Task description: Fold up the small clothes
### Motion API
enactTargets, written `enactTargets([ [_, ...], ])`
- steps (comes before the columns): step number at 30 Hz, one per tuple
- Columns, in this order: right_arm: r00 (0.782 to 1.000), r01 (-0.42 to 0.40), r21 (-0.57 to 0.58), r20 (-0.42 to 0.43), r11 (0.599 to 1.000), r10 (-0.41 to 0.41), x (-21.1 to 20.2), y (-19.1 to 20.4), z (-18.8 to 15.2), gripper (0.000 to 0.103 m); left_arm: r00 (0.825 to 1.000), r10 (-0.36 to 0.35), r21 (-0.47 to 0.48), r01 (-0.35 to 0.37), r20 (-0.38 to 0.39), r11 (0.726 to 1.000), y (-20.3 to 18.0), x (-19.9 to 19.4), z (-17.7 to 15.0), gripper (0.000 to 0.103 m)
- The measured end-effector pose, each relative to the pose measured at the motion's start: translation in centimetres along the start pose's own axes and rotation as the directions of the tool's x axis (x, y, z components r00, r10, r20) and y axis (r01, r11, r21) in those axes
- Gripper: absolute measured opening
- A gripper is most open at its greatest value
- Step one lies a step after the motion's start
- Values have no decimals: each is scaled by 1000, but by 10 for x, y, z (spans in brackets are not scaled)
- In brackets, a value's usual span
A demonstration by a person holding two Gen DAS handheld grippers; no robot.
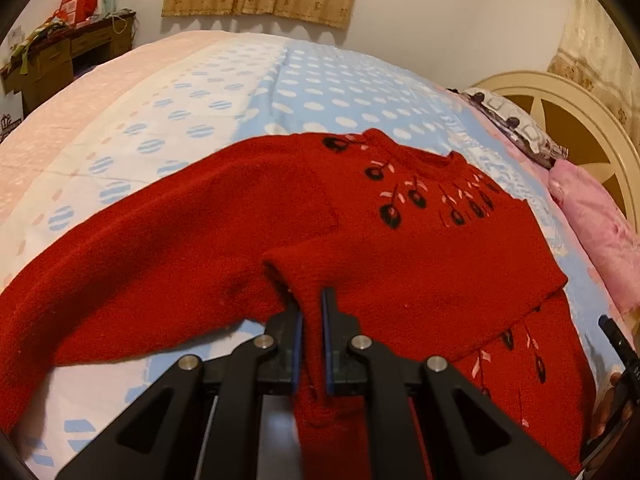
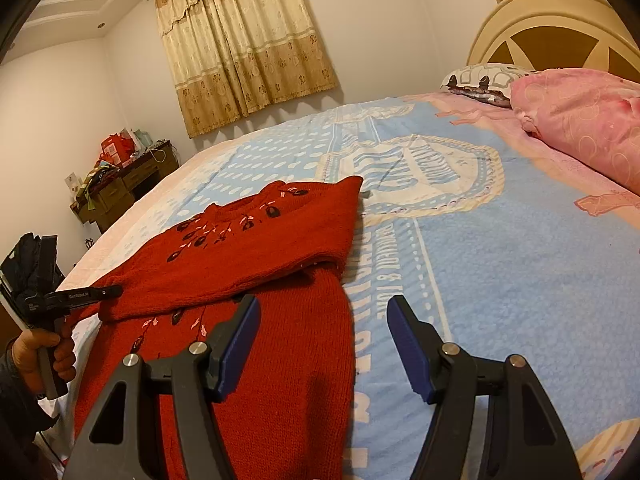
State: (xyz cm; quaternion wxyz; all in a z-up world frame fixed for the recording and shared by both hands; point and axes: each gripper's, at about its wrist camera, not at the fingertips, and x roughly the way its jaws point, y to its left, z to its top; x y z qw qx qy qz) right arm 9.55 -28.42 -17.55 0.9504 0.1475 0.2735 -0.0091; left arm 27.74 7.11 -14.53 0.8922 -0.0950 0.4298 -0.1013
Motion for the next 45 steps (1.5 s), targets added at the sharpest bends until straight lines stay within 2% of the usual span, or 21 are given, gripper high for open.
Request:
enactTargets([
  [3, 1000, 1, -3, -10, 1000, -1, 1, 1, 0, 66, 1000, -12, -2, 12, 8, 1000, 1, -2, 0, 8],
  [4, 1000, 2, -5, -15, 1000, -2, 2, 1, -1, 66, 1000, -8, 3, 8, 3, 1000, 0, 0, 0, 16],
  [8, 1000, 27, -17, 2, 999, -27, -5, 5, 2, 67, 999, 2, -13, -2, -33, 1000, -1, 4, -3, 25],
  [10, 1000, -2, -32, -8, 999, 1, -9, 12, 11, 67, 999, 20, 13, -20, -30, 1000, -6, -2, -3, 31],
  [12, 998, -22, -78, -60, 997, 17, -4, 26, 23, 67, 998, 69, 54, -69, -3, 996, -10, -9, -4, 52],
  [13, 996, -26, -124, -87, 992, 16, 0, 36, 30, 67, 993, 110, 79, -112, 39, 991, -13, -16, -3, 65],
  [16, 992, -49, -256, -123, 965, 18, 18, 67, 42, 67, 981, 154, 97, -166, 119, 981, -11, -28, -2, 78],
  [19, 985, -88, -333, -172, 939, 31, 51, 87, 47, 67, 970, 219, 95, -228, 102, 969, -7, -18, 1, 80],
  [22, 958, -106, -304, -285, 947, 16, 96, 83, 43, 67, 951, 307, 132, -310, 45, 942, -6, 5, -2, 80],
  [24, 940, -74, -281, -340, 957, -27, 115, 70, 35, 67, 953, 301, 129, -302, 31, 944, -3, 11, -6, 81],
  [25, 926, -21, -265, -369, 964, -82, 125, 57, 30, 67, 953, 299, 111, -302, 44, 947, 1, 11, -8, 85],
  [26, 924, -2, -228, -373, 974, -85, 126, 45, 27, 67, 953, 299, 101, -303, 47, 948, 3, 10, -8, 89],
  [28, 932, -25, -165, -361, 986, -37, 118, 33, 29, 67, 959, 280, 89, -283, 46, 955, 6, 11, -10, 90],
  [31, 932, 24, -220, -348, 975, -101, 107, 43, 33, 67, 964, 261, 64, -264, 40, 963, 10, 13, -11, 95],
  [33, 949, 49, -267, -290, 962, -128, 94, 63, 41, 67, 967, 252, 53, -254, 37, 966, 10, 13, -11, 97],
  [37, 971, -17, -320, -233, 947, -61, 86, 103, 51, 67, 970, 241, 63, -243, 41, 968, 7, 12, -16, 102],
  [39, 969, -43, -344, -243, 938, -45, 98, 114, 48, 67, 972, 230, 64, -232, 41, 971, 8, 12, -16, 102],
  [40, 963, -32, -340, -262, 940, -62, 108, 111, 46, 67, 973, 228, 62, -230, 44, 971, 8, 11, -17, 102],
  [43, 936, 50, -260, -324, 964, -136, 135, 85, 36, 67, 972, 227, 66, -230, 53, 971, 7, 9, -19, 102],
  [45, 950, 15, -178, -304, 984, -70, 132, 64, 31, 67, 973, 223, 66, -226, 58, 972, 7, 8, -20, 103],
])
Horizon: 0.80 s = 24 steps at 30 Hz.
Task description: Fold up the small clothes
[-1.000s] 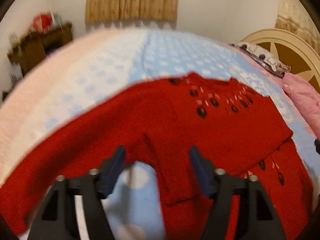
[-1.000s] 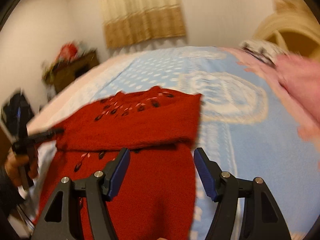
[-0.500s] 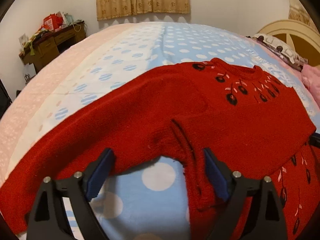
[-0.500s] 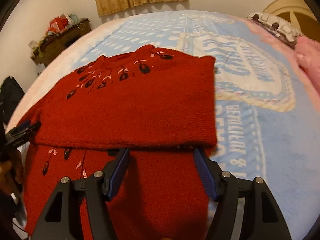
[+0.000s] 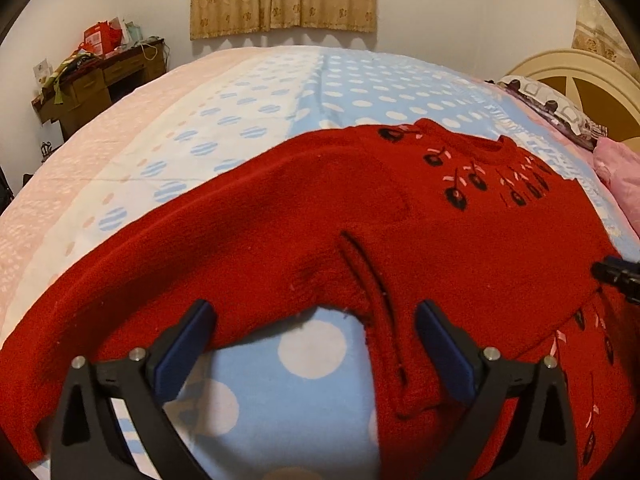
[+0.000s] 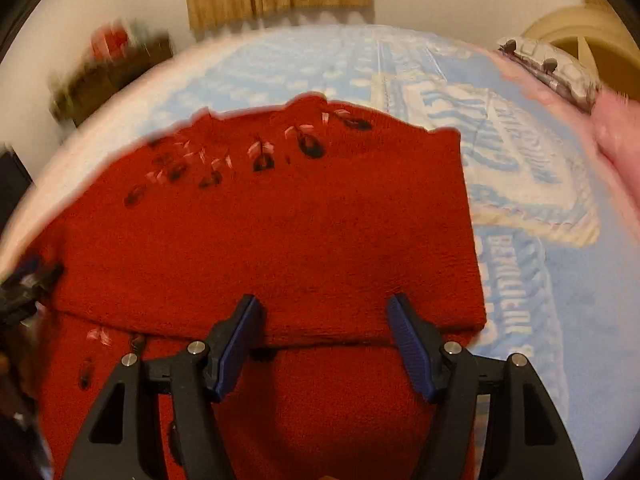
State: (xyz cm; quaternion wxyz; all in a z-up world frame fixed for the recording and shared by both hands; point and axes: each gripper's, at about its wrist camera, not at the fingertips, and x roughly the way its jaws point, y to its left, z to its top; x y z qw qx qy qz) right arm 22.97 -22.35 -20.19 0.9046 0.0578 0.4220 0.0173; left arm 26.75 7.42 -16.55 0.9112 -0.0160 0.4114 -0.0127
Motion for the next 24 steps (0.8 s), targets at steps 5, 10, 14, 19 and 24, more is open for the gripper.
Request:
enactTargets([
  [5, 996, 89, -58, 19, 994, -88, -26, 13, -7, 67, 1000, -2, -1, 2, 4, 1000, 0, -2, -1, 103],
  [10, 997, 42, -73, 74, 996, -36, -63, 34, -24, 67, 1000, -9, -37, 9, 16, 999, 8, -8, -3, 103],
  [14, 994, -18, -118, 105, 993, 31, -85, 56, -45, 67, 1000, -7, -53, 8, 20, 999, 16, -20, -7, 103],
  [19, 988, -32, -139, 147, 990, 53, -98, 65, -71, 67, 997, 43, 9, -44, 56, 999, 26, -46, -19, 103],
  [24, 988, -37, -109, 144, 993, 53, -90, 60, -82, 67, 990, 105, 6, -106, 89, 994, 48, -68, -25, 103],
])
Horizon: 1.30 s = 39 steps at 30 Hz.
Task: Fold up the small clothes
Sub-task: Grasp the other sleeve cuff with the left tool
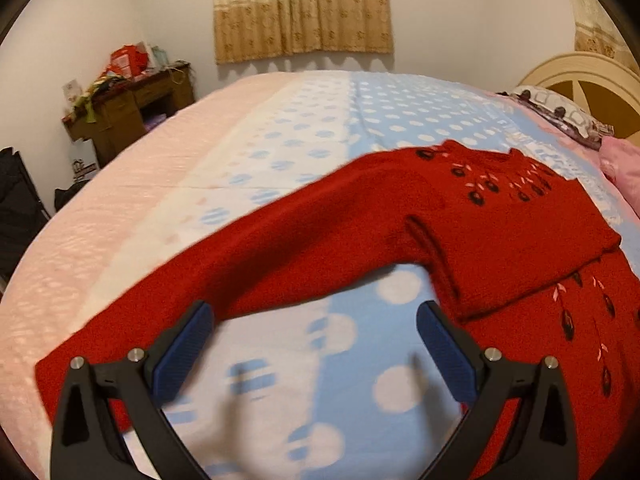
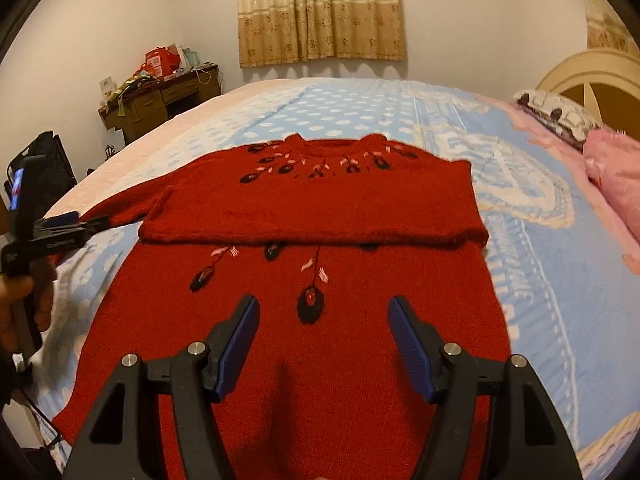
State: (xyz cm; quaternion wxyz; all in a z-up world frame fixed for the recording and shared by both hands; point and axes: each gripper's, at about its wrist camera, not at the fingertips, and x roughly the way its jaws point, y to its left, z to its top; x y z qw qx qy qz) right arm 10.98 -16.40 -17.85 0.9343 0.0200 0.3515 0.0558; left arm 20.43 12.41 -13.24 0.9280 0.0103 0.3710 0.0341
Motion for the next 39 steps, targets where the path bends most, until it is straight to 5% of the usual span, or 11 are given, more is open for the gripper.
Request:
enactTargets([
  [12, 998, 15, 60, 54, 998, -18, -9, -10, -13, 68, 989, 150, -50, -150, -2, 987, 75, -32, -19, 103],
  [21, 993, 30, -16, 119, 999, -28, -20, 7, -13, 68, 954, 283, -196, -298, -99, 934, 156, -30, -50, 101],
  [29, 991, 31, -40, 129, 999, -26, -21, 16, -17, 68, 965, 210, -322, -252, -158, 913, 182, -5, -60, 74],
  [33, 991, 34, -50, 131, 998, -27, -20, 18, -18, 68, 967, 217, -327, -250, -135, 911, 180, -1, -60, 73],
  [36, 991, 32, -43, 128, 999, -26, -19, 18, -19, 68, 975, 197, -311, -221, -106, 924, 174, 2, -58, 43],
  [38, 991, 32, -37, 131, 999, -26, -20, 18, -20, 68, 984, 150, -302, -173, -97, 938, 172, 3, -55, 11],
  [39, 991, 31, -36, 132, 999, -26, -20, 17, -20, 68, 985, 140, -306, -164, -99, 938, 171, 3, -53, 11],
])
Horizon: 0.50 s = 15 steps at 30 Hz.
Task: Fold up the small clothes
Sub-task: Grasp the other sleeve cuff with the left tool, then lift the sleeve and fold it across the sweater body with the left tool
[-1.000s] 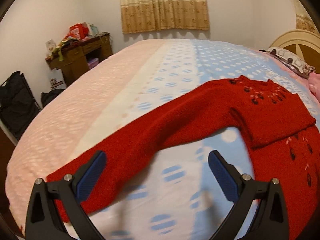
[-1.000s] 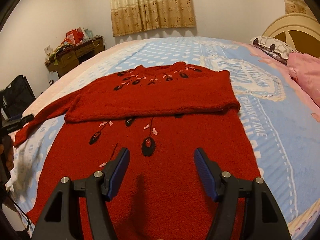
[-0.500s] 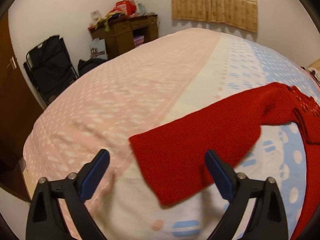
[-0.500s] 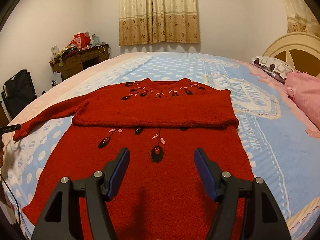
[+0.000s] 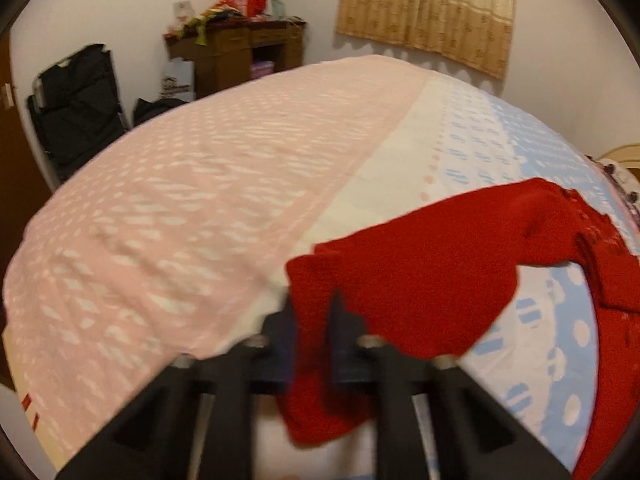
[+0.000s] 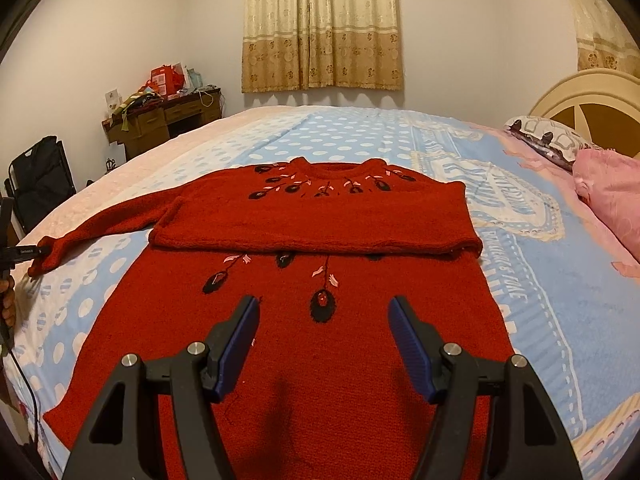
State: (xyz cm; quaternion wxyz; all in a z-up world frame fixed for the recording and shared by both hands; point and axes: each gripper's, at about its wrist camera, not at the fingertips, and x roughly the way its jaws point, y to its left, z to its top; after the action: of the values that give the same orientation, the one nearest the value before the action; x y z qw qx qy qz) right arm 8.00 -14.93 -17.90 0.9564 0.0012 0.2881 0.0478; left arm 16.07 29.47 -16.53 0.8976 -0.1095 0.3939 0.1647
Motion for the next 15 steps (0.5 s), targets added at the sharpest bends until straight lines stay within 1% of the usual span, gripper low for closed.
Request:
enactTargets([
  [2, 1000, -1, 1, 5, 1000, 1, -1, 0, 0, 68, 1000, -20, -11, 20, -4, 1000, 1, -3, 3, 9],
  [6, 1000, -3, 5, 12, 1000, 3, -3, -1, 0, 68, 995, -100, -45, 101, 12, 994, 1, -17, 16, 8],
  [7, 1000, -4, 6, 13, 1000, 4, -3, -3, 0, 68, 990, -142, -62, 143, 22, 988, -1, -23, 24, 8],
  [9, 1000, -4, 12, 15, 1000, 3, -4, -4, 0, 68, 980, -195, -87, 197, 38, 976, -6, -33, 36, 8],
  [11, 1000, -5, 16, 18, 1000, 4, -4, -5, 0, 68, 966, -253, -102, 258, 59, 961, -15, -44, 50, 8],
  [13, 1000, -6, 19, 24, 1000, 5, -6, -6, 0, 68, 954, -289, -96, 296, 81, 950, -29, -55, 62, 8],
  [15, 1000, -8, 23, 29, 1000, 7, -7, -7, 1, 68, 940, -321, -65, 330, 111, 942, -50, -70, 74, 8],
])
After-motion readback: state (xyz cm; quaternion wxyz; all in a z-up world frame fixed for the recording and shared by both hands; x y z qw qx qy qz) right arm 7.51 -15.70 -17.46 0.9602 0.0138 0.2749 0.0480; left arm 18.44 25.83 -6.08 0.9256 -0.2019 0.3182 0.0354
